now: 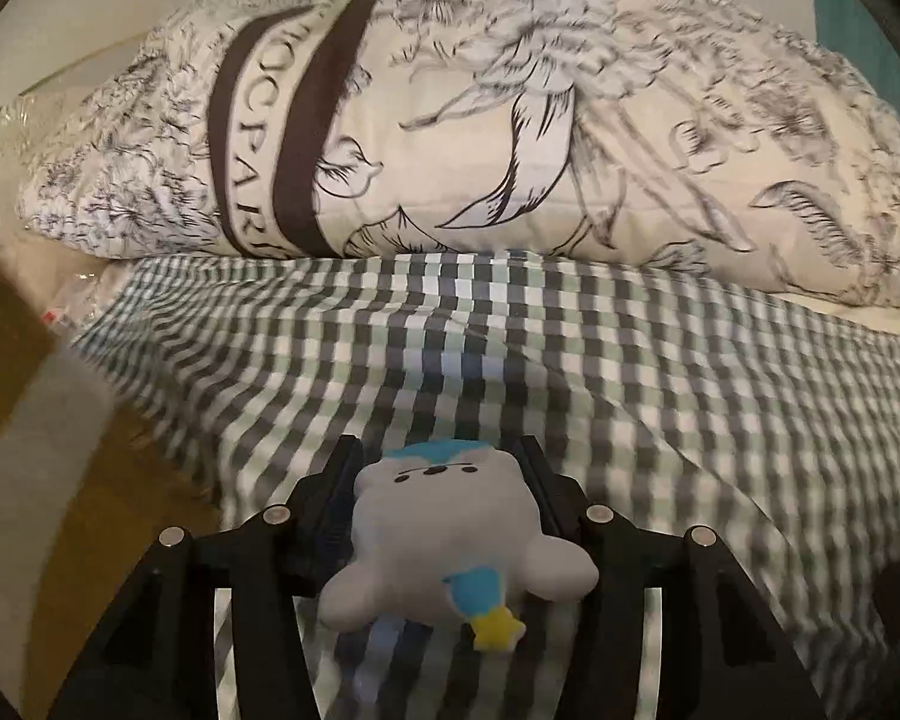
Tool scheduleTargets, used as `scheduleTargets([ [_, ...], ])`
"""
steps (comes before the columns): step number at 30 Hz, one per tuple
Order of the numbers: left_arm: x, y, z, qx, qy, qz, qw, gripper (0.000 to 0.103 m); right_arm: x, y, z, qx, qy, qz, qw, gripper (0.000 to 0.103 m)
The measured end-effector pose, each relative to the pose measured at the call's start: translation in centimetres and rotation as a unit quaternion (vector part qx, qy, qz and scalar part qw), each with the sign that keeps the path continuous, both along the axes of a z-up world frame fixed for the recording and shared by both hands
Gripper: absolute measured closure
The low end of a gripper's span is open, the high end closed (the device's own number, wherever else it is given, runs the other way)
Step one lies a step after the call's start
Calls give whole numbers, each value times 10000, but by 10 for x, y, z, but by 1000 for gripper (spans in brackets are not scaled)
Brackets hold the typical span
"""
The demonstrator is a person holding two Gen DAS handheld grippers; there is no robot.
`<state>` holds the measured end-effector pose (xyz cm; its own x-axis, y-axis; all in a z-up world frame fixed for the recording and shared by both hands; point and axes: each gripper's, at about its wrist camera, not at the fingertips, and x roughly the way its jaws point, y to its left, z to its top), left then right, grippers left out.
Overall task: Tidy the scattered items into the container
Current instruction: 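Grasp the small white figure with the left gripper, then carry the white figure into the cardboard box and open the left gripper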
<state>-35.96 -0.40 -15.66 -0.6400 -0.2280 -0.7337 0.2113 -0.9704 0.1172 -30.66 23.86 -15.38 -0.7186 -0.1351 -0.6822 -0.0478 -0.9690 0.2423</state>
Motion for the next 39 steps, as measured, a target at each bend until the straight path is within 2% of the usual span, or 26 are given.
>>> scheduleTargets([
  [5, 57, 11, 39, 37, 7, -263, 9996, 50, 2, -5, 2, 124, 3, 32, 9999, 11],
  [8, 94, 17, 61, 20, 50, -463, 9989, 50, 20, -9, 14, 305, 6, 53, 9995, 11],
  [13, 151, 21, 95, 186, 204, -568, 9980, 50, 83, -4, 54, 27, -26, 309, 9995, 11],
  [17, 185, 29, 118, 250, 272, -672, 9971, 50, 138, -9, 97, 296, 15, 447, 9986, 11],
  [20, 212, 33, 136, 133, 366, -819, 9959, 50, 169, -15, 119, 206, 21, 502, 9985, 11],
  [24, 240, 27, 157, 209, 500, -909, 9944, 50, 203, -32, 142, 291, 105, 609, 9977, 11],
  [31, 274, -11, 189, 309, 775, -800, 9933, 50, 245, -78, 173, 306, 360, 838, 9954, 11],
  [39, 280, -85, 208, 410, 845, -379, 9949, 50, 245, -136, 192, 400, 402, 1142, 9918, 11],
])
